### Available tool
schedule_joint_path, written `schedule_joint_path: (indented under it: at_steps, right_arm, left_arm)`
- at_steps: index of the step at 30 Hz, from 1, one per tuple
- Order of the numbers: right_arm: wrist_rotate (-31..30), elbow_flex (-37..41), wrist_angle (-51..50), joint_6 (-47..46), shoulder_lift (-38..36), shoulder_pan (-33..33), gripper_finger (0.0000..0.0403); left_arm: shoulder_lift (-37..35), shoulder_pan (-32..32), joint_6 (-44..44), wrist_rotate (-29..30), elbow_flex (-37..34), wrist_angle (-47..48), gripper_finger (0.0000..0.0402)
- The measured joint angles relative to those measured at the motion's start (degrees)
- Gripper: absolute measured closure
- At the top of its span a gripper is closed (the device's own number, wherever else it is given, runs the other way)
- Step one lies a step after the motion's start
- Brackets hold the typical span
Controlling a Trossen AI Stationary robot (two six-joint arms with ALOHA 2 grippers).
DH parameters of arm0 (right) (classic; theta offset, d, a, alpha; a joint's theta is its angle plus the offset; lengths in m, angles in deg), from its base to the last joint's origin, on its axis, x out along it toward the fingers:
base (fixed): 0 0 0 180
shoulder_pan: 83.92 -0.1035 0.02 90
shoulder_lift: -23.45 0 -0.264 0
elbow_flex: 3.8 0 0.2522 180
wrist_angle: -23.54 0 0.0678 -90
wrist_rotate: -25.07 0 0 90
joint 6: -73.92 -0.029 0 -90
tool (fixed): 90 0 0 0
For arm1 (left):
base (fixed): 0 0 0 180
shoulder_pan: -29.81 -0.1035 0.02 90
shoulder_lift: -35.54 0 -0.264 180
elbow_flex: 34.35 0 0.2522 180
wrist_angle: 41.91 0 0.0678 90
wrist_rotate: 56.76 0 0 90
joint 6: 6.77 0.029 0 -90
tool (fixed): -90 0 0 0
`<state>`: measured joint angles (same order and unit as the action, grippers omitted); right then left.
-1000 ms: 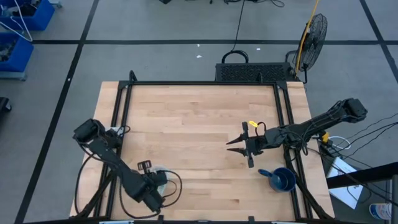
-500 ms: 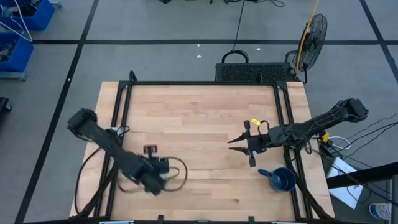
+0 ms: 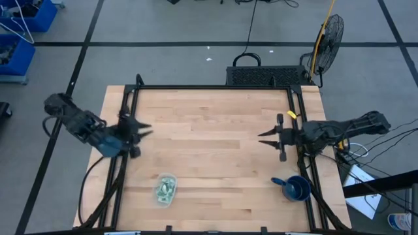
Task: Pick and place Stevia / Truvia into bins
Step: Return to Home Position
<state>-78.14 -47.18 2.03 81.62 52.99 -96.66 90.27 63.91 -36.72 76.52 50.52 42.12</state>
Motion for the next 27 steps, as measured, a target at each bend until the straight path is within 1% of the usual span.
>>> schedule_joint_path:
  at_steps: [2, 3, 5, 8, 9, 13, 15, 16, 18, 22, 25, 27]
  right_arm:
    - [0.0, 2.0, 0.7, 0.3, -2.7, 0.3, 0.0312]
    - [0.5, 2.7, 1.0, 0.1, -3.9, 0.4, 0.0312]
    - [4.1, 4.4, 0.0, -1.0, -6.4, 0.4, 0.0312]
    - [12.1, 6.4, -0.8, -0.6, -10.1, 0.4, 0.0312]
    - [13.4, 7.0, -0.1, 0.5, -11.3, 0.4, 0.0312]
    - [12.0, 10.5, 5.6, 2.4, -16.2, 0.4, 0.0312]
    - [11.6, 13.8, 9.5, 3.7, -18.2, 0.4, 0.0312]
    - [11.5, 15.3, 10.1, 3.8, -19.2, 0.4, 0.0312]
    - [11.6, 17.4, 10.7, 3.1, -21.5, 0.4, 0.0312]
    - [11.6, 19.9, 9.9, 0.0, -25.3, 0.4, 0.0312]
    - [11.3, 20.2, 6.8, 0.8, -28.1, 0.4, 0.0312]
    - [9.6, 20.2, 5.4, 1.4, -29.5, 0.4, 0.0312]
  left_arm:
    - [-5.9, 0.8, -0.2, 6.4, -7.1, -4.9, 0.03]
    - [-8.9, 1.1, 0.1, 8.4, -11.4, -8.5, 0.03]
    - [-14.4, 1.4, 2.0, 8.4, -20.2, -16.7, 0.03]
    - [-20.3, 1.0, 7.8, 3.9, -33.0, -34.2, 0.03]
    - [-21.9, 0.8, 10.8, 2.2, -36.9, -40.9, 0.03]
    - [-25.3, -1.5, 24.4, -6.7, -49.8, -66.3, 0.03]
    - [-26.0, -3.4, 29.7, -11.6, -54.5, -75.4, 0.03]
    - [-26.1, -4.5, 31.6, -13.1, -56.2, -78.3, 0.03]
    - [-26.9, -6.8, 33.8, -13.6, -58.0, -79.8, 0.03]
    - [-30.7, -11.6, 35.3, -12.1, -58.8, -74.6, 0.03]
    - [-35.7, -14.4, 35.6, -12.0, -58.9, -70.6, 0.03]
    - [-39.6, -15.8, 36.1, -13.5, -58.9, -69.1, 0.03]
